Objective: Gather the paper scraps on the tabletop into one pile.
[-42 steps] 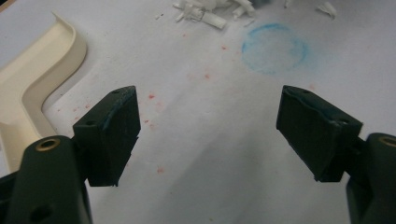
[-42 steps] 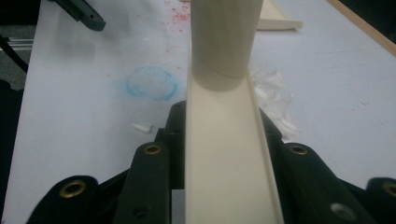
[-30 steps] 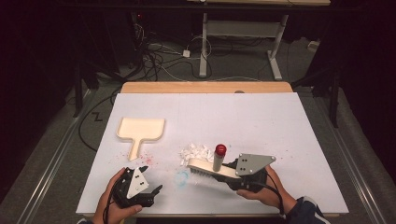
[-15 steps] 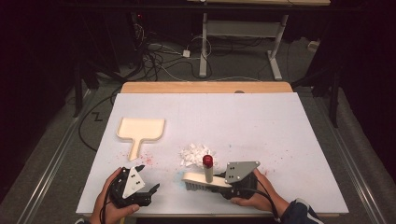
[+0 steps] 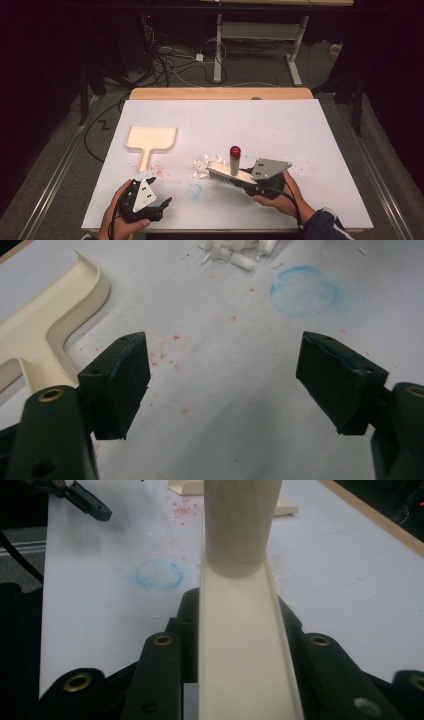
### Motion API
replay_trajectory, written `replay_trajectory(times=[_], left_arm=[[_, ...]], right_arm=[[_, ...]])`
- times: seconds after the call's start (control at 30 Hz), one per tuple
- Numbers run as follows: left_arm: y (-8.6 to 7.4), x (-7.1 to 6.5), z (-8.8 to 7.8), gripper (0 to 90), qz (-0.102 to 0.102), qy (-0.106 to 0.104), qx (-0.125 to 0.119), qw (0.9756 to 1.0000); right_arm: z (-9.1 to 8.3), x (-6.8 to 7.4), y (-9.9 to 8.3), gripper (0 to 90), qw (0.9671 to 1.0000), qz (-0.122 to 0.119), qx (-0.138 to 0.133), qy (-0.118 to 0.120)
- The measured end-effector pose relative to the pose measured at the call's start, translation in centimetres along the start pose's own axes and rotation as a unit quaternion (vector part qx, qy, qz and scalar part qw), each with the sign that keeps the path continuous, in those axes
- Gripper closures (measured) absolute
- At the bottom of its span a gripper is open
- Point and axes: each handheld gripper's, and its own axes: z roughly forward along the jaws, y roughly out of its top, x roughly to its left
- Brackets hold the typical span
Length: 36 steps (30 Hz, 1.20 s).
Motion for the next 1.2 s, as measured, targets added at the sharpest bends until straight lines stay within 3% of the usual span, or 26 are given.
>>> replay_trajectory(times=[0.2,0.43,0.63,0.93,1.07,1.2], left_arm=[[0.0,0.0,0.0,20.6,-0.001,0.001,0.001,1.0],[-0.1,0.0,0.0,20.5,-0.004,0.002,-0.001,1.0],[0.0,-0.1,0.0,20.6,-0.001,0.001,-0.001,1.0],[0.1,-0.1,0.2,20.6,0.0,-0.002,0.003,1.0],[0.1,-0.1,0.3,20.6,-0.001,-0.002,0.004,1.0],[0.2,-0.2,0.3,20.6,0.0,-0.003,0.005,1.0]], right_arm=[[-2.5,0.0,0.0,68.0,0.9998,0.008,-0.015,0.0],[-5.9,-0.2,-0.4,68.0,0.9995,0.016,-0.023,-0.017],[-8.8,-0.5,-2.1,68.0,0.999,0.036,-0.003,-0.027],[-11.4,-1.2,-5.1,68.0,0.9964,0.067,0.052,-0.002],[-11.9,-1.9,-6.1,68.0,0.9944,0.079,0.069,0.007],[-11.4,-2.8,-6.8,68.0,0.992,0.09,0.086,0.018]])
